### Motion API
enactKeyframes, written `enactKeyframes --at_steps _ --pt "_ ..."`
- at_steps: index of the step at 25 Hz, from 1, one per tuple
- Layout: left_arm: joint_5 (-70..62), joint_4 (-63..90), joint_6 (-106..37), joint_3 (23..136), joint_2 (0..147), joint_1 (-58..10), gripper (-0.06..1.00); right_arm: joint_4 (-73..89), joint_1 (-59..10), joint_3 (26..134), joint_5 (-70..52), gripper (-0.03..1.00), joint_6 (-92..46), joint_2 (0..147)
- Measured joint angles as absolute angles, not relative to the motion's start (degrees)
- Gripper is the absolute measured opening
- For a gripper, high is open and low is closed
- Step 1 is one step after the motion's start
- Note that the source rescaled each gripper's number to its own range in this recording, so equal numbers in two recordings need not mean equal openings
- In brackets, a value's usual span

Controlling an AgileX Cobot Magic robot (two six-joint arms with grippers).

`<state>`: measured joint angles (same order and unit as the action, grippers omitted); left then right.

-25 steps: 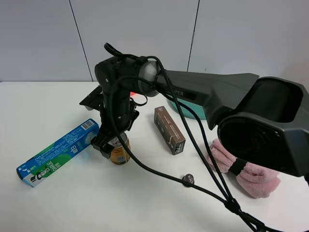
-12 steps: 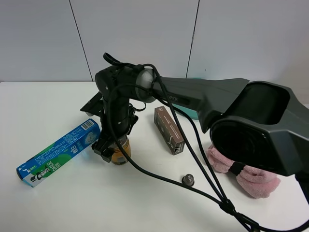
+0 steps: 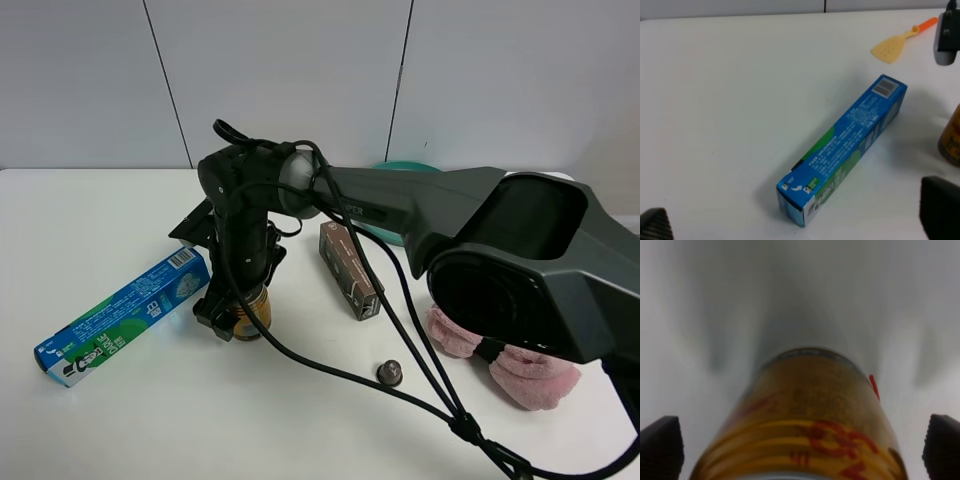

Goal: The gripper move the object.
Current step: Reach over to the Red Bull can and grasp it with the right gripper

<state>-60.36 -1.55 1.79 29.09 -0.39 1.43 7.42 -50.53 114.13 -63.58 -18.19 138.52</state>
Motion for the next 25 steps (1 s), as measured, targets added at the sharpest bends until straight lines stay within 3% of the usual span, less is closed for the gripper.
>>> enactKeyframes --at_steps 23,25 --pt "-60.36 -1.55 1.79 29.09 -0.39 1.43 1.0 7.17 -50.53 114.13 -63.36 0.8 -18.23 138.59" --pt "-60.36 -1.55 1.79 29.09 -0.39 1.43 1.0 7.03 -50.53 114.13 -63.36 0.75 -18.3 138.79"
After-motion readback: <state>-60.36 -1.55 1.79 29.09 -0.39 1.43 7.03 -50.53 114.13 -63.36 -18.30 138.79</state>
